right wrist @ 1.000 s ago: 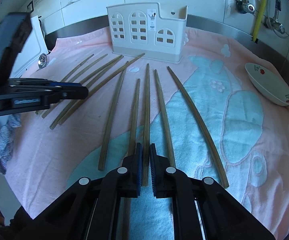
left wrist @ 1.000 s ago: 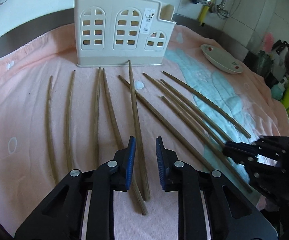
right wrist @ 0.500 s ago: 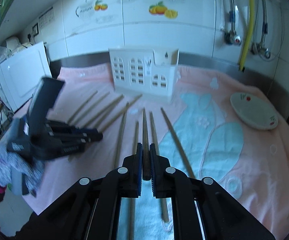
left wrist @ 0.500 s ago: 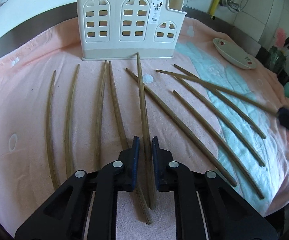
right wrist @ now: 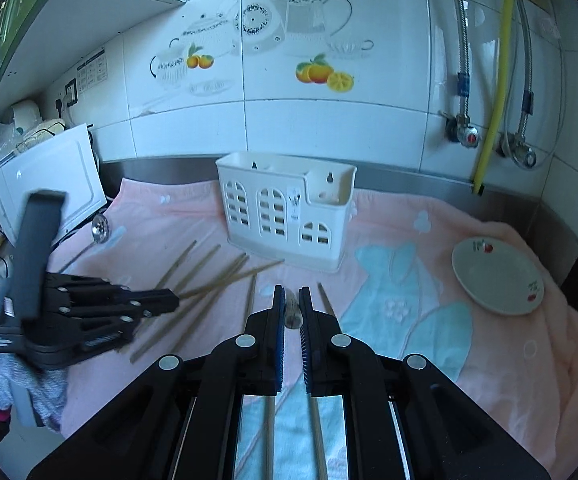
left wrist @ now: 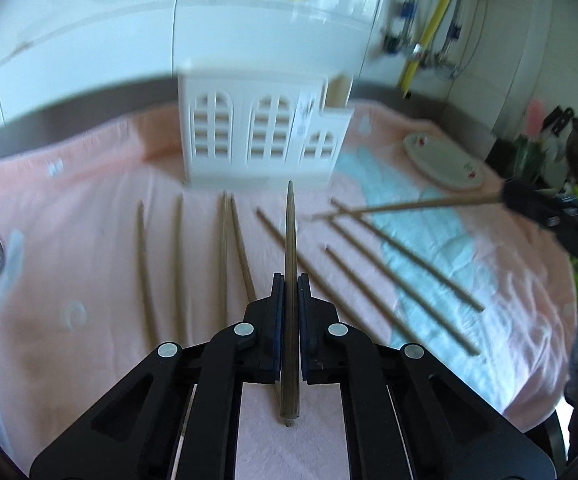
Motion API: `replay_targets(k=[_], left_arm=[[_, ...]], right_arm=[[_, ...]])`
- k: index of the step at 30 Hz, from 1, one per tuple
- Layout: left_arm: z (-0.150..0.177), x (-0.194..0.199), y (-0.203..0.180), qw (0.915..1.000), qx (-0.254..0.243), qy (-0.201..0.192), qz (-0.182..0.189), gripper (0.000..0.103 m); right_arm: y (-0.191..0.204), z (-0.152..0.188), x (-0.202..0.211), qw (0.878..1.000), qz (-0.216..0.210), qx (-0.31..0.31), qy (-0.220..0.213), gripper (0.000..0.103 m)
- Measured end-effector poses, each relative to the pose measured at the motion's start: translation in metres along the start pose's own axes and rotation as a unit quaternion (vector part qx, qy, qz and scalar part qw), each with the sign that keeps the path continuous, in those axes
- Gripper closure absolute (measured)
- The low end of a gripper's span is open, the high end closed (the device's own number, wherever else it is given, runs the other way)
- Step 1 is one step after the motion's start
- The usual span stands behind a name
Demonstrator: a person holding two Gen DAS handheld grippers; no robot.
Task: Organize utensils
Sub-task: 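Close the left tool on a wooden chopstick while the right tool grasps another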
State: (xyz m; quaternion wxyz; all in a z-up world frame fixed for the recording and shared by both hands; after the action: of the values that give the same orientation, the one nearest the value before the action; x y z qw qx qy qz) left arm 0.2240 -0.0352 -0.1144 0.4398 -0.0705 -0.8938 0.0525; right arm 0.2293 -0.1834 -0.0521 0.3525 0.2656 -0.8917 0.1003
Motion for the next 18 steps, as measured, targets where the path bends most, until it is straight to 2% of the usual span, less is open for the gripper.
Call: replay_targets(k=[5,8,11,14,18], left_arm=[[-0.023,0.022,-0.006,0.9992,-0.024,-0.031,-0.002,0.098],[-0.034,0.031,-0.009,0.9987,-0.034,-0.034,0.012,0.098],[-0.04,0.039,-0.012,0.9981,-0.05,-0.035,0.006,0.098],[-0.039,0.037,-0.009,0.9982,-0.056,-0.019,-0.004,0.098],[-0.029,0.032,-0.002,0.9984,-0.055,0.01,0.003,0.098]], right_arm=[[0.002,-0.023,-0.002,1.0,-0.005,0.007,0.001,0.096],[0.003,-0.037,-0.001,1.0,-0.008,0.01,0.002,0.096],[0.005,-0.046,0.001,1.0,-0.007,0.014,-0.001,0.096],[0.008,-0.049,0.001,1.0,-0.006,0.018,-0.002,0.096],[0.01,-0.043,-0.001,1.0,-0.005,0.017,-0.002,0.096]])
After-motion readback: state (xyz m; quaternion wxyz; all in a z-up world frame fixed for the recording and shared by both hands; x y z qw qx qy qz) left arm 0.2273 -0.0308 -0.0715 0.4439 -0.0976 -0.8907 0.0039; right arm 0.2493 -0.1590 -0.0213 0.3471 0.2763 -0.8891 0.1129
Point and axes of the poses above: each gripper's, at about its wrist camera, not at the fingertips, and x roughly against the way its jaws point, y to its left, z to its underside, the point moved 8 cm from there along -x, roughly the way its jaws point, and after that the axes turned 9 degrees about y, right-handed, at the moved point
